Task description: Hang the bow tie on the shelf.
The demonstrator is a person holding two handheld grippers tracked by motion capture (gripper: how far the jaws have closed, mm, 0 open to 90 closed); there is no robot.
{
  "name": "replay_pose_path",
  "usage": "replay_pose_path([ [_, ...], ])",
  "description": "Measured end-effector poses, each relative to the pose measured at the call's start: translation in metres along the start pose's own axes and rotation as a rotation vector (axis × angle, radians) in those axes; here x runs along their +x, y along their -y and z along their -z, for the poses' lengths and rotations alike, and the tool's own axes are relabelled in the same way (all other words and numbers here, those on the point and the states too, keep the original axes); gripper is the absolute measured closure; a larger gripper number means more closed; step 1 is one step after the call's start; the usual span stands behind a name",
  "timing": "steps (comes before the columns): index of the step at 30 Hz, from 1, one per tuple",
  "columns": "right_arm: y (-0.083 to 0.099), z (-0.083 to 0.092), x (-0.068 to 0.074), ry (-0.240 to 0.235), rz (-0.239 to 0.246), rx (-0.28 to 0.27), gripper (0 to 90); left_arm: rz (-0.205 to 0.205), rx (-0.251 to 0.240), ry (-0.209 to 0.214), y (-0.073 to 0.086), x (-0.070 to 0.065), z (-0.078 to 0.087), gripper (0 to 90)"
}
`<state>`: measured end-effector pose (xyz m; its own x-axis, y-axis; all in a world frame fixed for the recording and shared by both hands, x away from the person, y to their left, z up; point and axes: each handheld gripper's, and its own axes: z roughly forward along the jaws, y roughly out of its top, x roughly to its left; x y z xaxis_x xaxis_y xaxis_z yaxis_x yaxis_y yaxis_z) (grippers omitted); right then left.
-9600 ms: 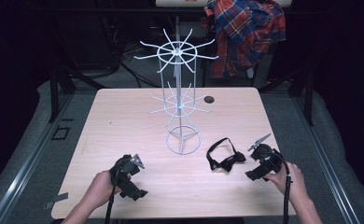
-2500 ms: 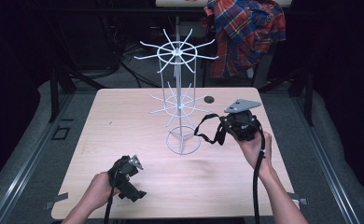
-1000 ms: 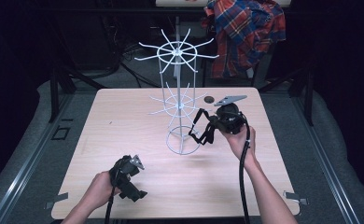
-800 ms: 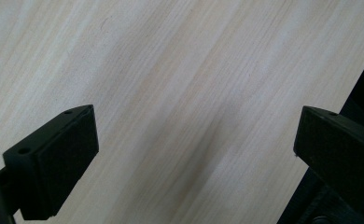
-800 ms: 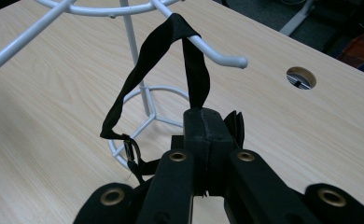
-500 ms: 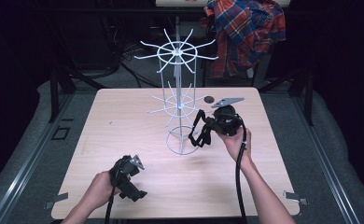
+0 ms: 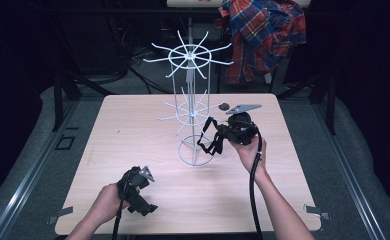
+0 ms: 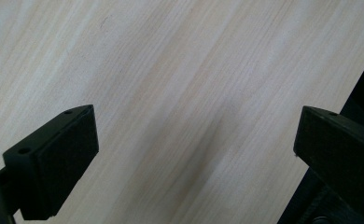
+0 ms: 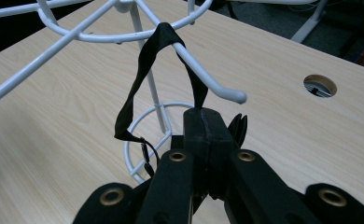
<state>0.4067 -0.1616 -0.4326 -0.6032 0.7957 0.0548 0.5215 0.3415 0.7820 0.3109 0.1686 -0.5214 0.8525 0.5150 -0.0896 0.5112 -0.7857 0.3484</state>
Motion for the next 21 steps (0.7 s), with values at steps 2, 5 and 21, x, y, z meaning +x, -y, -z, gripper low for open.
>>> replay_pose_path([
  [2, 0.0001, -0.0008, 0.0002, -0.002, 0.001, 0.003, 90.0, -0.002, 0.002, 0.001, 0.0, 0.0002, 0.0001, 0.1],
  [5, 0.0006, -0.0015, -0.0005, -0.007, -0.003, 0.007, 89.7, -0.002, 0.002, 0.0, 0.0, 0.0001, 0.0, 0.1],
  [21, 0.0031, 0.0014, -0.0061, -0.034, -0.019, 0.018, 79.8, -0.006, 0.005, -0.002, 0.0002, -0.0004, -0.0003, 0.1],
])
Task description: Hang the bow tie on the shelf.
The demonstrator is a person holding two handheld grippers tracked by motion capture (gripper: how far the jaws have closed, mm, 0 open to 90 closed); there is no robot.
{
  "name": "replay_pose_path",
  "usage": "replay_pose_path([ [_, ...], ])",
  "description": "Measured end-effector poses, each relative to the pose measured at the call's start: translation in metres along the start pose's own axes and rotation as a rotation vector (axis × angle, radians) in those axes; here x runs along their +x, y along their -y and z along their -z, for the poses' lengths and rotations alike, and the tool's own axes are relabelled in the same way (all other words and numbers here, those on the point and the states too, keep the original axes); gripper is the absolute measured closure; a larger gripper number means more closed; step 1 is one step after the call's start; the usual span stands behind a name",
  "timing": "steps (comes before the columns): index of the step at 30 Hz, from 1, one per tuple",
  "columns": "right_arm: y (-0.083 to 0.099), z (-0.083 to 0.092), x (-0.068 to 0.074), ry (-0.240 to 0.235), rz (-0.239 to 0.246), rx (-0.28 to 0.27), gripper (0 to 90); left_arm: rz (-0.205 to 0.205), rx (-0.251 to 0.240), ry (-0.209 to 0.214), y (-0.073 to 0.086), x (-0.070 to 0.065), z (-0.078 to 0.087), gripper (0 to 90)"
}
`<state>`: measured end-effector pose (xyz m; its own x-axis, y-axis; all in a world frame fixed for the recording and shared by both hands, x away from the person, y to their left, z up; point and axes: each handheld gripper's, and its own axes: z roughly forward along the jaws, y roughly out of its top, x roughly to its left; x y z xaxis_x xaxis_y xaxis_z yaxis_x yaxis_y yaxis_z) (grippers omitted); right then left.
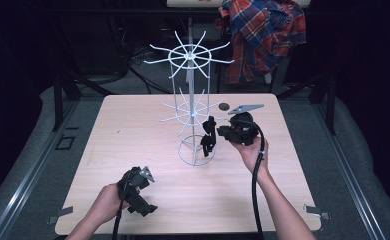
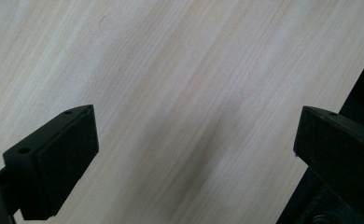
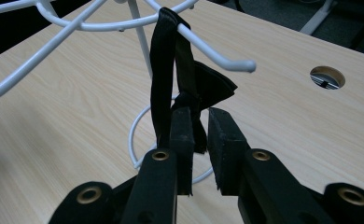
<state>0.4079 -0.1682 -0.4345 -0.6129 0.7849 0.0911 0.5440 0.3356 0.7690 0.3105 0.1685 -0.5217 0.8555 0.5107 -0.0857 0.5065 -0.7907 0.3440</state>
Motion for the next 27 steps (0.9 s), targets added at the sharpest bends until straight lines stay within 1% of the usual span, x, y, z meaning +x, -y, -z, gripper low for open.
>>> replay_pose_path([
  [4, 0.0, 0.004, 0.0, 0.015, 0.013, 0.011, 75.2, 0.001, -0.002, 0.001, 0.0, 0.0, 0.0, 0.1],
  [6, 0.001, 0.006, 0.0, 0.009, 0.023, 0.018, 71.8, 0.001, -0.003, 0.0, 0.0, 0.0, 0.0, 0.1],
  [7, 0.001, 0.006, 0.0, 0.009, 0.023, 0.018, 71.8, 0.001, -0.003, 0.0, 0.0, 0.0, 0.0, 0.1],
  [8, 0.003, 0.009, 0.001, 0.008, 0.037, 0.022, 67.5, 0.0, -0.005, 0.0, 0.0, 0.0, 0.0, 0.1],
  [9, 0.003, 0.011, 0.001, 0.01, 0.042, 0.036, 65.0, 0.0, -0.004, 0.002, 0.0, 0.0, 0.001, 0.1],
  [12, 0.004, 0.014, 0.003, 0.015, 0.069, 0.045, 61.1, -0.002, -0.003, 0.002, 0.0, 0.0, 0.001, 0.1],
  [15, 0.005, 0.019, 0.006, 0.015, 0.108, 0.064, 53.7, -0.003, -0.004, 0.002, 0.0, -0.001, 0.001, 0.1],
  [16, 0.006, 0.021, 0.007, 0.014, 0.117, 0.075, 49.6, -0.003, -0.005, 0.002, 0.0, -0.001, 0.001, 0.1],
  [17, 0.007, 0.023, 0.008, 0.012, 0.119, 0.078, 47.2, -0.002, -0.008, 0.007, 0.0, 0.0, 0.001, 0.1],
  [18, 0.008, 0.025, 0.009, 0.011, 0.122, 0.082, 42.7, 0.0, -0.01, 0.011, 0.0, 0.0, 0.001, 0.1],
  [22, 0.012, 0.033, 0.011, 0.014, 0.13, 0.099, 33.1, -0.002, -0.012, 0.007, 0.0, 0.0, 0.002, 0.1],
  [23, 0.013, 0.035, 0.012, 0.016, 0.126, 0.1, 29.1, -0.002, -0.013, 0.007, 0.0, 0.0, 0.002, 0.1],
  [27, 0.02, 0.045, 0.011, 0.019, 0.125, 0.104, 23.8, -0.003, -0.01, 0.008, 0.0, -0.001, 0.002, 0.1],
])
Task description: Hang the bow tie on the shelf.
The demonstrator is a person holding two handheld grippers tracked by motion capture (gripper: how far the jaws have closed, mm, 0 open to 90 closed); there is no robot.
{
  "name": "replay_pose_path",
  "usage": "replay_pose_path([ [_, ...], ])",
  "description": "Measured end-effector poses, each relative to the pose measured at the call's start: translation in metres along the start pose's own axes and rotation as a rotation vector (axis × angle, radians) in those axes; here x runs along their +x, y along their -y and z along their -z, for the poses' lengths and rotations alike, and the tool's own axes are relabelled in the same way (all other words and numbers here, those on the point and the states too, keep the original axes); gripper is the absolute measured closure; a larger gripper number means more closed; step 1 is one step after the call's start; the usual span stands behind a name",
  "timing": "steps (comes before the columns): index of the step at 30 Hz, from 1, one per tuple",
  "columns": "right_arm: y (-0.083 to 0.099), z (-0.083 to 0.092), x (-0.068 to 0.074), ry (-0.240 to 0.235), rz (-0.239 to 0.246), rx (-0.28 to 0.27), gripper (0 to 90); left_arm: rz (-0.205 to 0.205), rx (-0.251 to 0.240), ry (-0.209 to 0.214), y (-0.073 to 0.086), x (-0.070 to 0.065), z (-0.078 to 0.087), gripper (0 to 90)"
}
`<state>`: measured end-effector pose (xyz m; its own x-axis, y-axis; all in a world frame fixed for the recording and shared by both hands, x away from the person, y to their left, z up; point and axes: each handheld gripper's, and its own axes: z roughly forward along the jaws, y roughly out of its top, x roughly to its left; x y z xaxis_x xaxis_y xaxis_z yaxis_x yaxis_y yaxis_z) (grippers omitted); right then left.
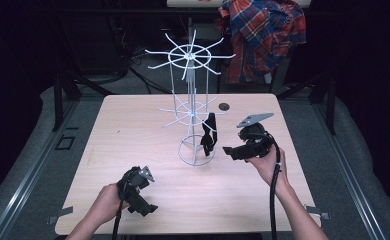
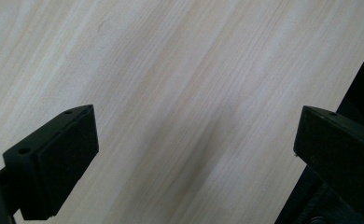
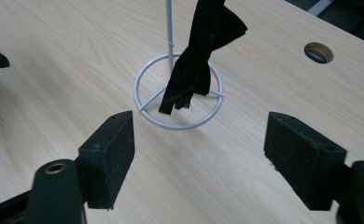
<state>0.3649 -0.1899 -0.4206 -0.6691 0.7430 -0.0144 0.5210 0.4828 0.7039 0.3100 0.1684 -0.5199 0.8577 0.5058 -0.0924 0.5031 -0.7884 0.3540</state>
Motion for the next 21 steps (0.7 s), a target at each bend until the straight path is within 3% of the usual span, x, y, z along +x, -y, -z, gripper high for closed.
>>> replay_pose_path([
  [16, 0.041, 0.033, -0.002, 0.006, -0.04, -0.007, 14.8, -0.008, 0.017, -0.015, 0.0, -0.001, -0.003, 0.2],
  [19, 0.052, 0.035, -0.003, 0.009, -0.042, 0.02, 14.6, -0.016, 0.006, 0.002, -0.001, -0.001, -0.002, 0.1],
  [21, 0.063, 0.037, 0.0, 0.027, -0.035, 0.007, 14.8, -0.024, 0.0, 0.009, -0.001, -0.001, -0.002, 0.1],
])
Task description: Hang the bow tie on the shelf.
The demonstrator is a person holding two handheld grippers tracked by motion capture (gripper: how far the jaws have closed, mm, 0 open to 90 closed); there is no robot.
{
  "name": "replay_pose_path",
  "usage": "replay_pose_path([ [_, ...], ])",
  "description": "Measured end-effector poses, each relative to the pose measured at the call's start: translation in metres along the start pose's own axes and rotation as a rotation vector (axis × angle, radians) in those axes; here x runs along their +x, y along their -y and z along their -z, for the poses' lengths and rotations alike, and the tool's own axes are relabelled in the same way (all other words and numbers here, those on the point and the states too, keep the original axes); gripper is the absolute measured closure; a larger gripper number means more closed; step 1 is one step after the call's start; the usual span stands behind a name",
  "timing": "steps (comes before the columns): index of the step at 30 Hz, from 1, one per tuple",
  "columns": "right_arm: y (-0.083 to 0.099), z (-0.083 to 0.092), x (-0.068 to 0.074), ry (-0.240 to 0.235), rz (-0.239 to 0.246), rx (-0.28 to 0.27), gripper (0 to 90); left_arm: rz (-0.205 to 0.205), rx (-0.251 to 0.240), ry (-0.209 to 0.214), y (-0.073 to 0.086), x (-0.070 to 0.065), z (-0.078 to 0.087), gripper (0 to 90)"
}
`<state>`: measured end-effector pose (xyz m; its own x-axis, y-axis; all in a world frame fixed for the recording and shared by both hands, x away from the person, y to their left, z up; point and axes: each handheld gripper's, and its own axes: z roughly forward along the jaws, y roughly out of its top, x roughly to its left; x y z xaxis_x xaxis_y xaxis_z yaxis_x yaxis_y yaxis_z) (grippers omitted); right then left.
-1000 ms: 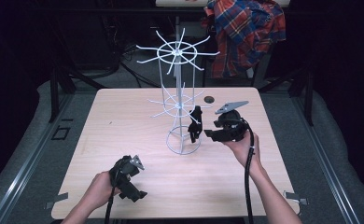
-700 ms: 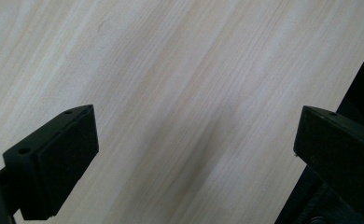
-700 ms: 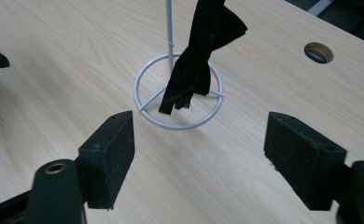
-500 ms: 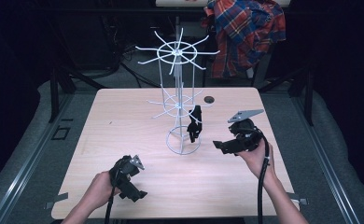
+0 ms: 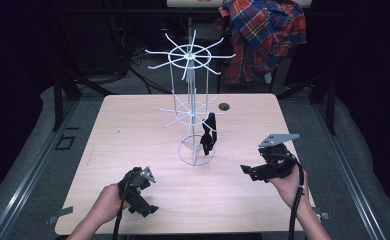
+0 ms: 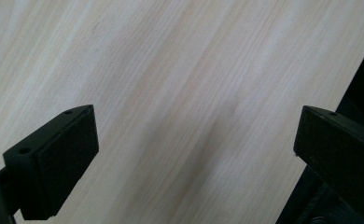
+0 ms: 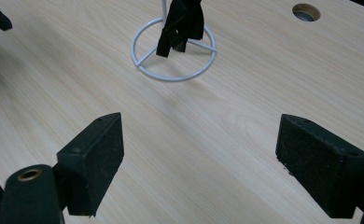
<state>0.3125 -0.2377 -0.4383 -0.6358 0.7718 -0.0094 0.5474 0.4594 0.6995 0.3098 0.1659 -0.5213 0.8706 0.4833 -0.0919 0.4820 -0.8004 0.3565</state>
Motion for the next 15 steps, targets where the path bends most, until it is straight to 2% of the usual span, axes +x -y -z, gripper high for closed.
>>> replay_pose_path([
  [4, 0.014, 0.0, -0.002, -0.003, -0.003, 0.028, 14.1, -0.008, 0.017, 0.003, -0.001, -0.002, -0.002, 0.2],
  [9, 0.038, -0.005, -0.004, -0.008, -0.034, 0.108, 6.9, -0.013, 0.03, -0.001, -0.001, -0.001, -0.004, 0.1],
  [11, 0.047, -0.008, -0.006, 0.003, -0.039, 0.15, 0.0, -0.015, 0.034, -0.004, -0.001, -0.001, -0.004, 0.2],
  [15, 0.056, -0.017, -0.014, 0.014, -0.063, 0.207, 0.0, -0.013, 0.035, -0.008, -0.001, -0.001, -0.004, 0.2],
])
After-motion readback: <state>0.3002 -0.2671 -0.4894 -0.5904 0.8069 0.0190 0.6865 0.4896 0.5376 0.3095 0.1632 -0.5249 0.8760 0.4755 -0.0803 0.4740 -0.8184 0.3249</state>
